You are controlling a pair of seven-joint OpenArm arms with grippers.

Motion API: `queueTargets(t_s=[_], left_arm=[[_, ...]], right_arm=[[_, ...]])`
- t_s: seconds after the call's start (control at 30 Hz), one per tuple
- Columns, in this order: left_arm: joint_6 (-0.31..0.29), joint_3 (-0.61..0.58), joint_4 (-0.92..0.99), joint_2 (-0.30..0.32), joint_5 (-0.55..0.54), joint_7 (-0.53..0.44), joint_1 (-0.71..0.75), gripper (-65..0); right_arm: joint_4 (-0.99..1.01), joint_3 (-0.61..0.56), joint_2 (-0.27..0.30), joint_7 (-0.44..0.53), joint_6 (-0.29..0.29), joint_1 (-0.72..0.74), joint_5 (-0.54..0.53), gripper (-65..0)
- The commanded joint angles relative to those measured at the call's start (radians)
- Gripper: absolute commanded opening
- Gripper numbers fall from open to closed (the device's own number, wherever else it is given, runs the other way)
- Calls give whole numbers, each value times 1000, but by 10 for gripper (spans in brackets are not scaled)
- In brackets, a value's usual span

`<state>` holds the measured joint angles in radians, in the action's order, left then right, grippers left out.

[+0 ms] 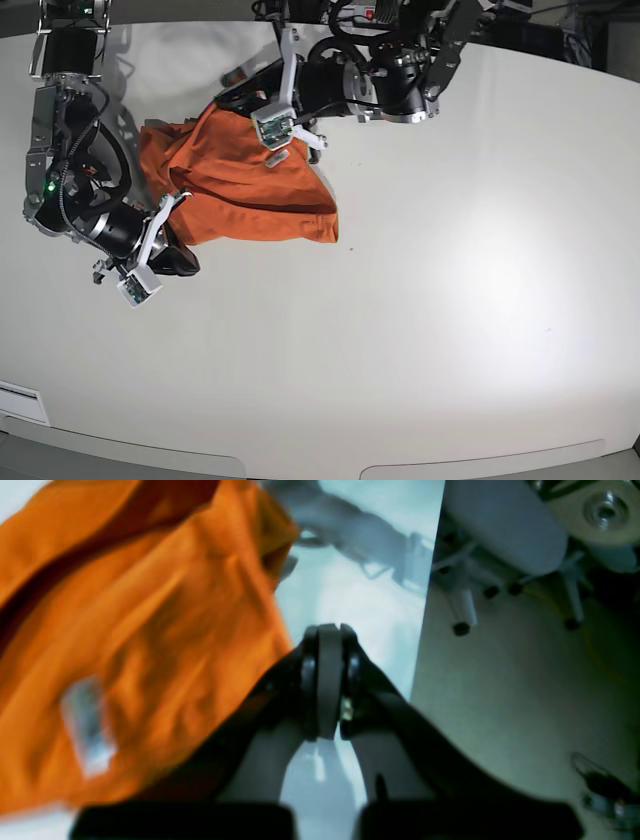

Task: Fold the T-shirt properly
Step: 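Grasp the folded bundle's edge with the left gripper, then pull the bundle with both grippers to flatten it, then release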

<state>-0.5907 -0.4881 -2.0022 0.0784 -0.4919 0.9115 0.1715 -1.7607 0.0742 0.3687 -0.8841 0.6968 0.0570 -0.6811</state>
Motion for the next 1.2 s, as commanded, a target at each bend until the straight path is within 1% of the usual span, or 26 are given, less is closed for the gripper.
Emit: queueTargets(t_s=[0.0,0.07,0.1,0.17,0.23,0.37,0.47,0.6,0.67,0.73,0.87,0.97,1.07,1.17], left_arm=[[4,-18,4,-33,5,-29,-6,-650],[21,-46,48,-63,45,-30,-16,-650],[42,-58,71,-74,75,-32,-26,-650],[116,-69,106,-93,150,-43,-47,-650],[164,-69,122,-101,191,-43,-56,-650],[169,-70,122,-100,204,-24,-43,-650],[169,-70,127,-100,204,-28,-29,-650],[166,-70,172,-100,224,-40,-25,-650],[171,-70,207,-96,259,-52,-26,-650],[195,-69,233,-89,260,-53,-26,-650],[204,-69,245,-90,280,-49,-26,-650],[226,-69,245,-90,297,-48,-26,-650],[225,-69,244,-90,300,-48,-26,-650],[225,-69,244,-90,301,-48,-27,-650]], right_arm=[[-18,6,16,26,1,20,-19,-650],[-18,6,18,26,1,21,-19,-650],[-18,6,18,27,1,21,-19,-650],[-18,6,23,27,1,21,-22,-650],[-18,6,31,26,1,20,-22,-650],[-18,6,55,27,1,21,-21,-650],[-18,6,80,30,1,21,-22,-650],[-18,6,94,42,1,21,-22,-650],[-18,6,95,42,1,21,-22,-650],[-18,6,95,42,1,21,-23,-650],[-6,4,94,41,1,20,-24,-650],[39,3,94,41,1,18,-26,-650],[117,3,94,42,1,18,-29,-650],[171,3,95,27,1,18,-89,-650]])
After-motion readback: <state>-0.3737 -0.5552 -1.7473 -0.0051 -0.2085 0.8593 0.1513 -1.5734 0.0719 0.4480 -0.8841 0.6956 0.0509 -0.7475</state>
